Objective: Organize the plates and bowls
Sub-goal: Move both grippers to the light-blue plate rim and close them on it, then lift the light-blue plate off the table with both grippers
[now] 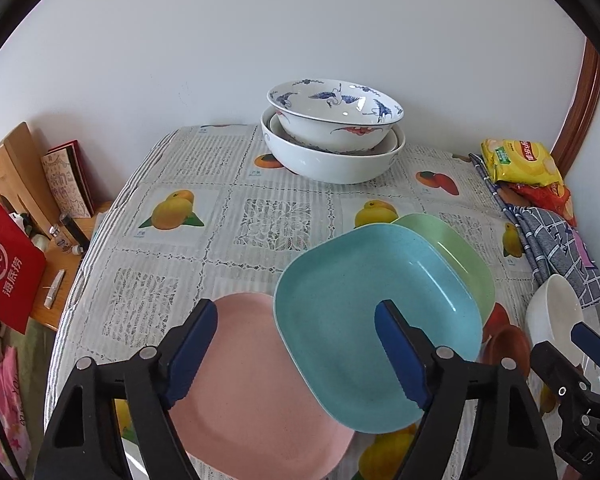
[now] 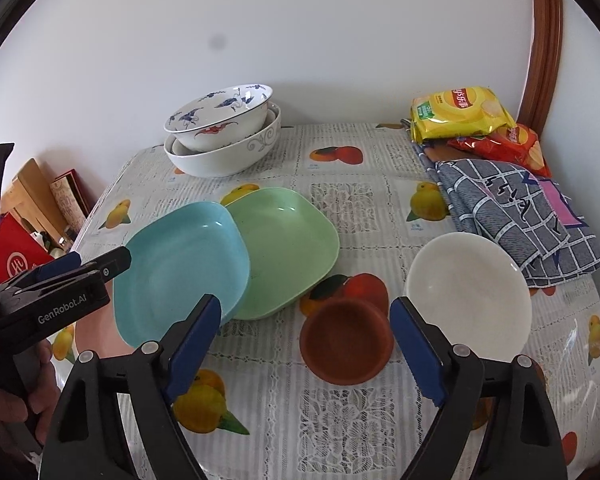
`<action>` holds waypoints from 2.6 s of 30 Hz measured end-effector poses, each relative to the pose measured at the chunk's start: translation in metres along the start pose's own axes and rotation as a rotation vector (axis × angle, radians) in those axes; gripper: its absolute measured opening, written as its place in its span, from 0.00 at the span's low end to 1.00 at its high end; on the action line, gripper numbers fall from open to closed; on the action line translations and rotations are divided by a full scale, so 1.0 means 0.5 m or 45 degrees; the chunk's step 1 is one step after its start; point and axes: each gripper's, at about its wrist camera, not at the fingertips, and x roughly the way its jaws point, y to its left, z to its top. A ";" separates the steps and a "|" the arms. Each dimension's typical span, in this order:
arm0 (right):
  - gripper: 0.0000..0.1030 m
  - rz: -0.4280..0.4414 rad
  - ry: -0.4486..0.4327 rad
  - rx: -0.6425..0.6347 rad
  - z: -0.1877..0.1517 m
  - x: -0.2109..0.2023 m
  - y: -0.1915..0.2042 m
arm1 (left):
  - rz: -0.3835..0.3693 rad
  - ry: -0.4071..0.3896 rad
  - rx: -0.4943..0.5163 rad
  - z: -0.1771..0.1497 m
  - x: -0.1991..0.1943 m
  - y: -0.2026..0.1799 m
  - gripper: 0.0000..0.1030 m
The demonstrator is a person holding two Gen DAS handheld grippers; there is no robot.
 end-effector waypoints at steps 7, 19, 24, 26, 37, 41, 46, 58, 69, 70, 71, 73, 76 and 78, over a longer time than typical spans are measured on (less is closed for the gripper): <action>0.78 0.020 0.043 0.006 0.016 0.055 0.025 | -0.024 0.025 0.019 0.013 0.043 0.000 0.69; 0.70 0.014 0.083 -0.019 0.024 0.121 0.058 | -0.074 0.060 -0.018 0.026 0.102 0.024 0.64; 0.61 0.014 0.119 -0.013 0.021 0.143 0.062 | -0.097 0.079 -0.023 0.030 0.117 0.027 0.56; 0.57 0.033 0.131 0.003 0.021 0.150 0.061 | -0.090 0.077 -0.030 0.030 0.119 0.030 0.54; 0.18 0.110 0.165 0.024 0.022 0.166 0.065 | -0.183 0.089 -0.093 0.022 0.132 0.045 0.22; 0.11 0.094 0.144 0.019 0.025 0.155 0.068 | -0.187 0.076 -0.074 0.017 0.118 0.032 0.15; 0.11 0.108 0.122 0.037 0.025 0.132 0.055 | -0.218 0.063 -0.091 0.014 0.096 0.033 0.13; 0.10 0.108 0.020 0.067 0.014 0.027 0.019 | -0.268 -0.012 -0.086 0.002 0.002 -0.003 0.12; 0.10 0.083 -0.057 0.088 -0.007 -0.071 -0.022 | -0.312 -0.039 -0.088 -0.026 -0.080 -0.043 0.12; 0.10 0.079 -0.065 0.091 -0.010 -0.079 -0.024 | -0.315 -0.043 -0.086 -0.029 -0.087 -0.045 0.12; 0.10 0.078 -0.071 0.094 -0.012 -0.087 -0.027 | -0.314 -0.047 -0.084 -0.033 -0.094 -0.048 0.12; 0.10 0.076 -0.082 0.102 -0.018 -0.099 -0.032 | -0.316 -0.054 -0.080 -0.038 -0.107 -0.053 0.12; 0.10 0.074 -0.087 0.110 -0.027 -0.114 -0.037 | -0.314 -0.056 -0.076 -0.044 -0.122 -0.059 0.12; 0.10 0.074 -0.096 0.122 -0.031 -0.121 -0.042 | -0.316 -0.060 -0.073 -0.048 -0.130 -0.061 0.12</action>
